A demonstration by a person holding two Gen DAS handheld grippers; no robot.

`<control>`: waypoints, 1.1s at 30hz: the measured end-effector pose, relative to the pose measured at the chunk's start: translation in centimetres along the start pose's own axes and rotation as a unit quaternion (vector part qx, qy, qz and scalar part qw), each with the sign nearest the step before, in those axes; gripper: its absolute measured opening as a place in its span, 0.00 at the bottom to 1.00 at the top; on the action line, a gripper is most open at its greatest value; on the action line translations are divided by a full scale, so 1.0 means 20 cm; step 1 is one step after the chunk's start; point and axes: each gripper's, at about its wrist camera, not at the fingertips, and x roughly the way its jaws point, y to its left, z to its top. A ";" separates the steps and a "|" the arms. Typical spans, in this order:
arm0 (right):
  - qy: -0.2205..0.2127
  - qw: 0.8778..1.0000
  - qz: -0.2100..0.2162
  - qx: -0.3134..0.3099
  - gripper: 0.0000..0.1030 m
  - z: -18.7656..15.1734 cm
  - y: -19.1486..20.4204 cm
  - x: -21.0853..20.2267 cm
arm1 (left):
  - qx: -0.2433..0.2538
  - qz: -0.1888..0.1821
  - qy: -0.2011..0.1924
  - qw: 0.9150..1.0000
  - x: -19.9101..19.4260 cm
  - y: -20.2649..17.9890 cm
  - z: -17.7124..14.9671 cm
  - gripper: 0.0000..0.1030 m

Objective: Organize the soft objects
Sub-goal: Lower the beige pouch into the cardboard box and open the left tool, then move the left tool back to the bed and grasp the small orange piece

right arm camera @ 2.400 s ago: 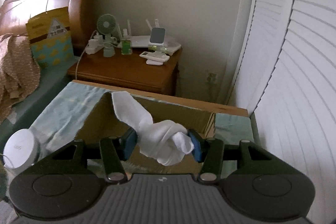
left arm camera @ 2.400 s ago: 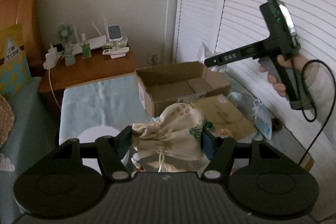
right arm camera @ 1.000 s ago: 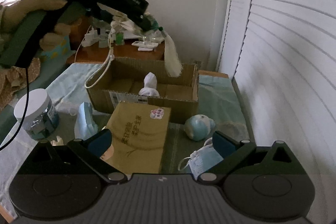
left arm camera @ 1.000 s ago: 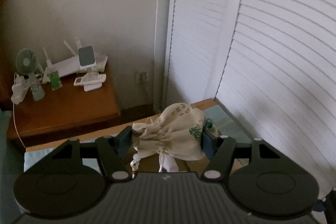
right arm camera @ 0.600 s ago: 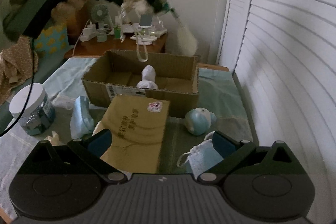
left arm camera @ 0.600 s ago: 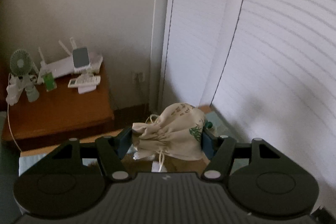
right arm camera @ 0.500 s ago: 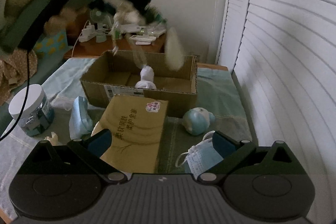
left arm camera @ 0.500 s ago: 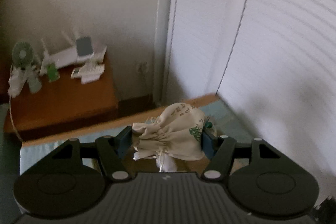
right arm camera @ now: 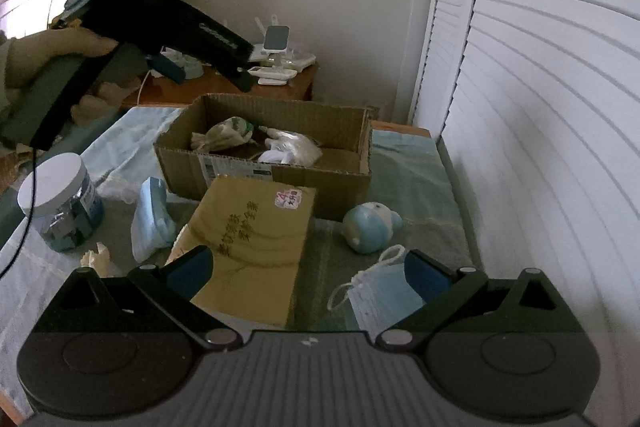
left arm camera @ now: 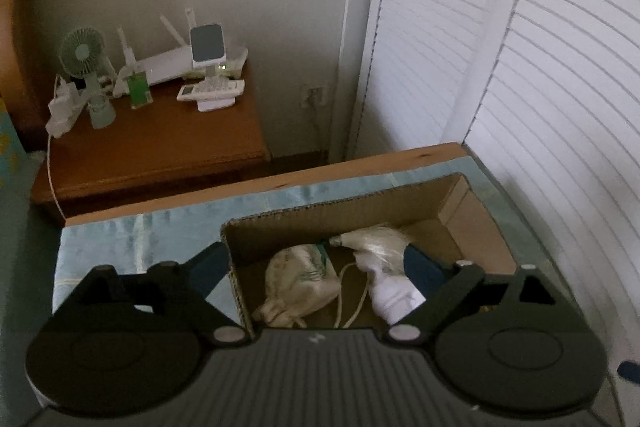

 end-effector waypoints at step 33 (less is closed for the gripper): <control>0.041 0.999 0.011 -0.016 1.00 -0.36 0.10 -0.14 | 0.053 -0.005 -0.007 0.999 -0.45 -0.02 -1.06 0.97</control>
